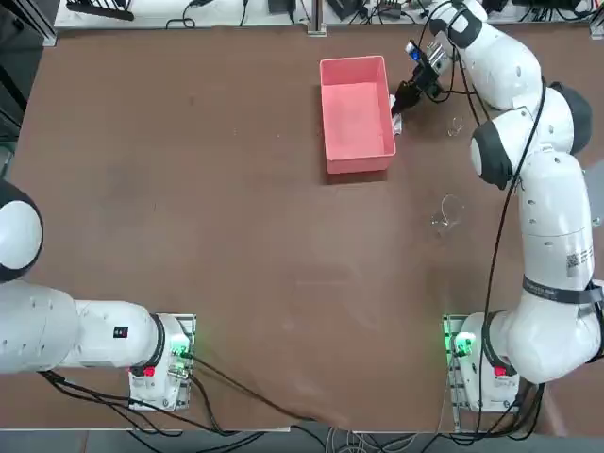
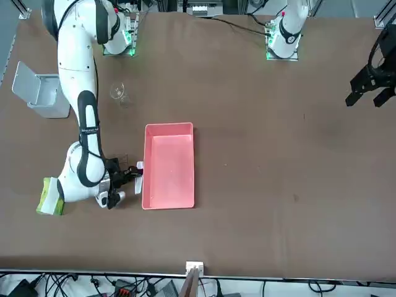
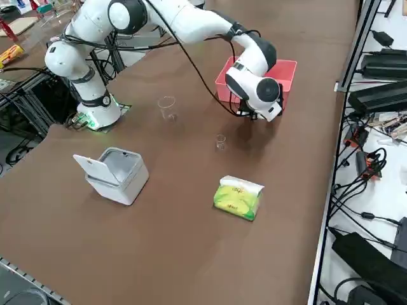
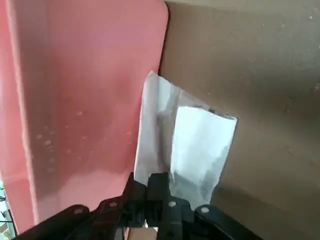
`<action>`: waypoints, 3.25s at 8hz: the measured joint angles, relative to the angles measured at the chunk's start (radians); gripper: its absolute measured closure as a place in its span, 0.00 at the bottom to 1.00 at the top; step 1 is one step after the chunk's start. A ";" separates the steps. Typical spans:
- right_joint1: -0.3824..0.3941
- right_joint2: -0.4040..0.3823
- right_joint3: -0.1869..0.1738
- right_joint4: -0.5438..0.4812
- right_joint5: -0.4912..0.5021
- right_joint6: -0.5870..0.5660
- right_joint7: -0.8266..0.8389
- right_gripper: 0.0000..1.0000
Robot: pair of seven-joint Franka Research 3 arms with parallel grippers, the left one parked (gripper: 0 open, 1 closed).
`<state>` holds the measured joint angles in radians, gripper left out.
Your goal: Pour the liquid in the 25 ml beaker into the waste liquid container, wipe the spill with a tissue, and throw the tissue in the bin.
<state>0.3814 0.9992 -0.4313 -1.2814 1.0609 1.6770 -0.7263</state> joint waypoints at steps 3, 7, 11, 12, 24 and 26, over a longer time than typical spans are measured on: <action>-0.001 -0.015 -0.005 0.001 0.013 0.000 0.002 0.98; -0.004 -0.084 -0.072 -0.010 0.014 -0.008 0.003 0.98; 0.033 -0.179 -0.202 -0.024 -0.025 -0.080 0.003 0.98; 0.060 -0.206 -0.256 -0.026 -0.060 -0.107 0.003 0.98; 0.139 -0.388 -0.802 -0.181 -0.508 -0.454 -0.260 0.98; 0.042 -0.436 -0.730 -0.189 -0.569 -0.449 -0.292 0.98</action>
<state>0.4233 0.5633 -1.1613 -1.4708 0.4919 1.2285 -1.0185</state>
